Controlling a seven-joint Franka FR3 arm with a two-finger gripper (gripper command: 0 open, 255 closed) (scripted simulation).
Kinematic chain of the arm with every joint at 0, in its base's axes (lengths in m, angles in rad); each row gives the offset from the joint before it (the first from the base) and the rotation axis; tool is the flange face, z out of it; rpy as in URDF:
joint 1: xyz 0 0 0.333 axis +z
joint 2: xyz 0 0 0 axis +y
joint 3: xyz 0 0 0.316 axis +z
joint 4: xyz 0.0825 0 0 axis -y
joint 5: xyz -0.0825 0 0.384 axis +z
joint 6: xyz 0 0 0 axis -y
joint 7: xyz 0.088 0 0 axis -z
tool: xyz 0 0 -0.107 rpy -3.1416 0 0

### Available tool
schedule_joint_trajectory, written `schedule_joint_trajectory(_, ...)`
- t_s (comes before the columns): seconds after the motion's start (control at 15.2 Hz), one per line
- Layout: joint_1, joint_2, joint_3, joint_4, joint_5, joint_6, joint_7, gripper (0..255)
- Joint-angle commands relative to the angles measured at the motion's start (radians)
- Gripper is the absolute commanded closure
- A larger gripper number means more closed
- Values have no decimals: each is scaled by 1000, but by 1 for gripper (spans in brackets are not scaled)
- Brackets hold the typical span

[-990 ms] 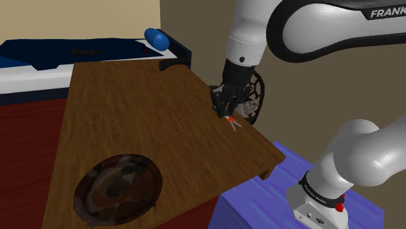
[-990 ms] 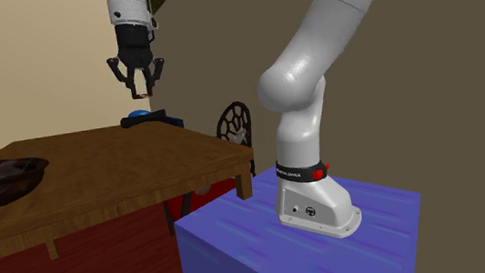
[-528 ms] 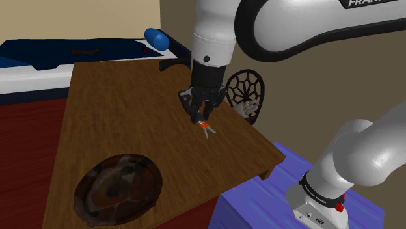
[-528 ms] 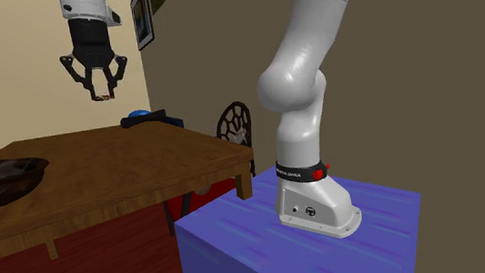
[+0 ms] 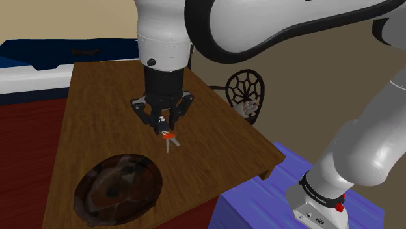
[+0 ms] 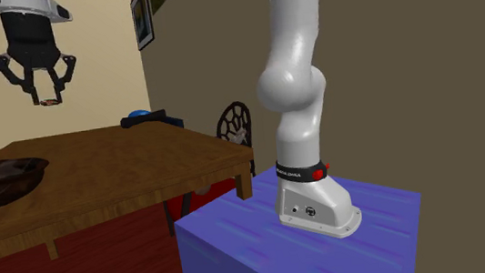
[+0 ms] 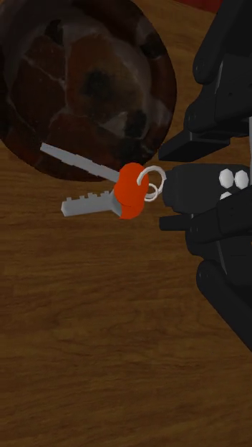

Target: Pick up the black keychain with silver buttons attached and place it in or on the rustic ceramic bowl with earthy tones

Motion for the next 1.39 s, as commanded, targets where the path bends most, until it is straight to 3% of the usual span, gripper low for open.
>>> schedule_joint_trajectory(0.0,24,95,30,87,-71,-20,73,255)
schedule_joint_trajectory(0.26,131,304,46,301,-223,-94,200,255)
schedule_joint_trajectory(0.53,285,500,18,555,-346,-195,275,255)
schedule_joint_trajectory(1.32,255,502,8,392,-355,-37,296,255)
